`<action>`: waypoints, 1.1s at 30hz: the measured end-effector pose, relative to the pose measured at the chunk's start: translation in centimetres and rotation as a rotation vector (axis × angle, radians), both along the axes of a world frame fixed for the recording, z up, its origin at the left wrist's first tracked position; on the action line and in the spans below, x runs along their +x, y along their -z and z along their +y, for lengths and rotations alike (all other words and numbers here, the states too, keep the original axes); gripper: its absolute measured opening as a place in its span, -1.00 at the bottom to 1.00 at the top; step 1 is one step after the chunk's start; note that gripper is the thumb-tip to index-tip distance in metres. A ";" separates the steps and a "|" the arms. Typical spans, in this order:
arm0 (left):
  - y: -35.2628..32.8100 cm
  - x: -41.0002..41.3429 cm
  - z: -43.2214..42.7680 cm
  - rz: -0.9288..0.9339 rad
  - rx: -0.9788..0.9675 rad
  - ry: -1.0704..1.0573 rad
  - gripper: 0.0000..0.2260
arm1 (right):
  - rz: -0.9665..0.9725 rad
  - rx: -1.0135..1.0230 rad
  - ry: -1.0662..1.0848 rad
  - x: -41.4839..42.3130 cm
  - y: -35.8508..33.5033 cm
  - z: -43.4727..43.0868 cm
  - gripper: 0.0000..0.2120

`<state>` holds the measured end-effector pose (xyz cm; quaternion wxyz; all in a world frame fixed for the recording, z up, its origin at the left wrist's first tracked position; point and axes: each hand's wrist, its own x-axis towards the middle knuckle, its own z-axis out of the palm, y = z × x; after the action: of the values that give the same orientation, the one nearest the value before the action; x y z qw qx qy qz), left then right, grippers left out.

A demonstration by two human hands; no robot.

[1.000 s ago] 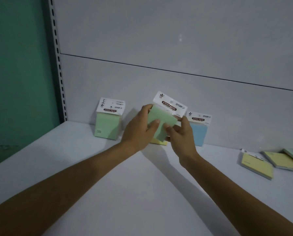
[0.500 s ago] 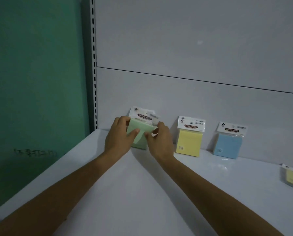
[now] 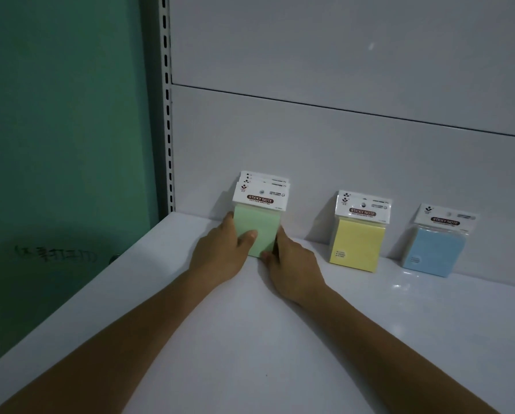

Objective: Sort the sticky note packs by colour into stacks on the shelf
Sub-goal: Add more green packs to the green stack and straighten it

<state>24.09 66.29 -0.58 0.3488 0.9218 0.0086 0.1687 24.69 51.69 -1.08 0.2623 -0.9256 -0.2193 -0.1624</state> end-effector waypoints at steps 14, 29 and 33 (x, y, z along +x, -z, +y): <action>-0.6 0.0 -0.1 -0.042 -0.091 -0.050 -0.48 | 0.194 0.306 0.067 0.2 -0.3 -0.2 -0.52; -2.6 -4.8 -6.0 -0.472 0.635 0.135 -0.50 | 0.038 0.174 -0.010 -5.7 -2.8 -9.4 -0.48; -2.8 -5.4 -10.7 -0.449 0.655 0.231 -0.53 | 0.094 0.163 0.022 -7.0 -2.3 -14.3 -0.46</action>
<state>18.71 55.62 2.20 0.0468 0.9193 -0.2252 0.3194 17.69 37.39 1.21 0.3450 -0.9101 -0.1826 -0.1391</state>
